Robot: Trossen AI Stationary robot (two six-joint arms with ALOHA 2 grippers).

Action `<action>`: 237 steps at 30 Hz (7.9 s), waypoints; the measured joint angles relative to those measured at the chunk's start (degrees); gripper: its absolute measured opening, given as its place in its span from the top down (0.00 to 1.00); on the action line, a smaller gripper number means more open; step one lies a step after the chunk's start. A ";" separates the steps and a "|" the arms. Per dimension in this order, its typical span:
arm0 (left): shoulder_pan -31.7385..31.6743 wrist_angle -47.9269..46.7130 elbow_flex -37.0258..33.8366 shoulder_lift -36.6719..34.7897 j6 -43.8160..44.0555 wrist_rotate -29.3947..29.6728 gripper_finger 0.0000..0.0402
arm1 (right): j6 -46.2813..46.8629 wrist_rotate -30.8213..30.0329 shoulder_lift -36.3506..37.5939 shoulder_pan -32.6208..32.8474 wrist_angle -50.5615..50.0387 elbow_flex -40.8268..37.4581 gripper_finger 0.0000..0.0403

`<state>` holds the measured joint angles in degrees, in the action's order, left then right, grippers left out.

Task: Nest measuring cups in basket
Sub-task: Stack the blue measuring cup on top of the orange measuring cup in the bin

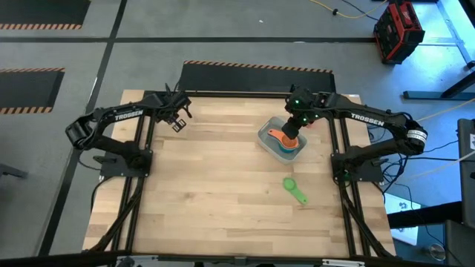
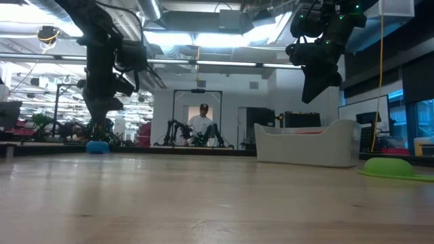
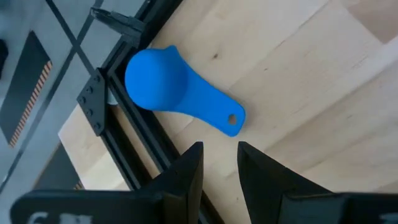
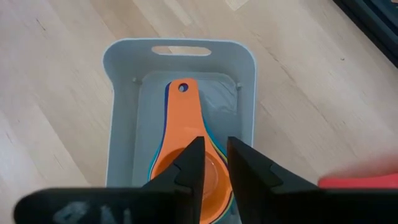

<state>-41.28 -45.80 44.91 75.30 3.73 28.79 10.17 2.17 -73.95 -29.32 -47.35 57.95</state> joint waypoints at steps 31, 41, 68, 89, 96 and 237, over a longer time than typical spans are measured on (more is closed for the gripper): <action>-0.83 9.55 -0.40 20.40 -3.87 6.27 0.77 | 0.05 -0.02 0.00 -0.01 0.03 -0.02 0.82; -1.46 9.45 -0.18 23.50 -4.35 8.78 0.77 | 0.04 -0.02 0.00 0.00 0.04 -0.02 0.82; 0.15 9.73 -0.38 23.70 -4.31 12.14 0.99 | -0.15 -0.02 0.00 -0.02 0.04 -0.02 0.82; 13.41 -3.58 16.18 23.74 2.13 7.56 1.00 | -2.17 -0.09 0.08 -0.01 -0.20 -0.02 0.82; 16.89 -4.77 24.87 23.74 2.34 -0.66 1.00 | -6.03 -0.13 4.40 -0.56 -0.79 -0.02 0.82; 18.03 44.47 57.04 56.88 36.30 -73.25 0.66 | -19.46 -1.07 22.36 -4.33 -5.20 0.00 0.82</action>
<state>-23.25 -1.33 101.95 132.18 40.03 -44.46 -9.28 1.10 -51.59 -33.65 -52.56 57.95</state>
